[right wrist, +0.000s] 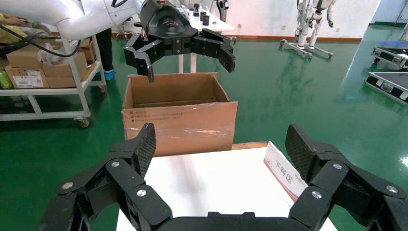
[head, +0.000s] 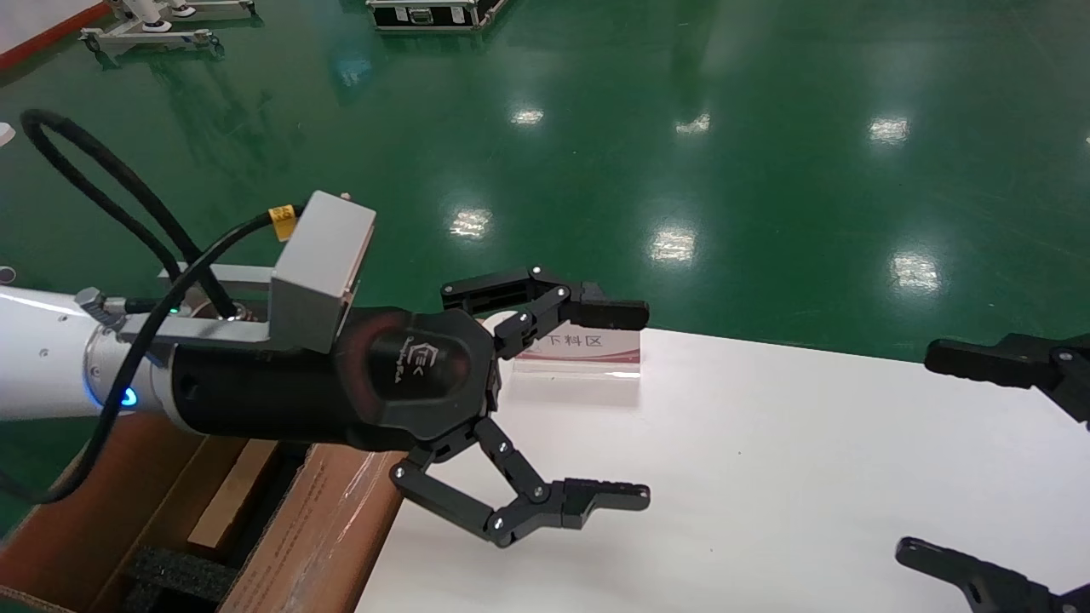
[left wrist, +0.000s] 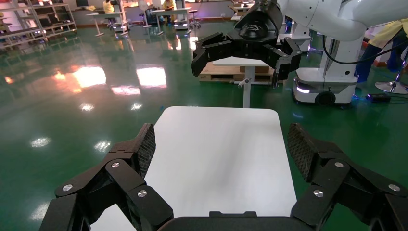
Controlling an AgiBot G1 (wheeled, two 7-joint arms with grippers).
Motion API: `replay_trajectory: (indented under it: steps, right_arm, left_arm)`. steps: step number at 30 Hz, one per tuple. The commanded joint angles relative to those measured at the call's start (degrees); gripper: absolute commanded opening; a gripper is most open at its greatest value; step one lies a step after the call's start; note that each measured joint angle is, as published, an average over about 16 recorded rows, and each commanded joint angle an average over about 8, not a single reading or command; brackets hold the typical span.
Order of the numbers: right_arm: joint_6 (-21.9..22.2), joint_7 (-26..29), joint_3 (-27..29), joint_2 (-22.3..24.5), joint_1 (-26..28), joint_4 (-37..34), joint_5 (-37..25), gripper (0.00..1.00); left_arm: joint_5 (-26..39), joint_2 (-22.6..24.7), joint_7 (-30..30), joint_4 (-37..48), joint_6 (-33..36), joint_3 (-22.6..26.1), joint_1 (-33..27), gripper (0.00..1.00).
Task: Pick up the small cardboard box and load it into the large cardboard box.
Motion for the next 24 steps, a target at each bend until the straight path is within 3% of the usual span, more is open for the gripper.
replay_trajectory:
  steps: [1, 24]
  right_arm:
    - [0.0, 0.0, 0.0, 0.0, 0.0, 0.0, 0.0, 1.0]
    - [0.0, 0.0, 0.0, 0.0, 0.0, 0.0, 0.0, 1.0]
  left_arm:
    - [0.0, 0.0, 0.0, 0.0, 0.0, 0.1, 0.0, 1.0]
    - [0.0, 0.0, 0.0, 0.0, 0.0, 0.0, 0.0, 1.0]
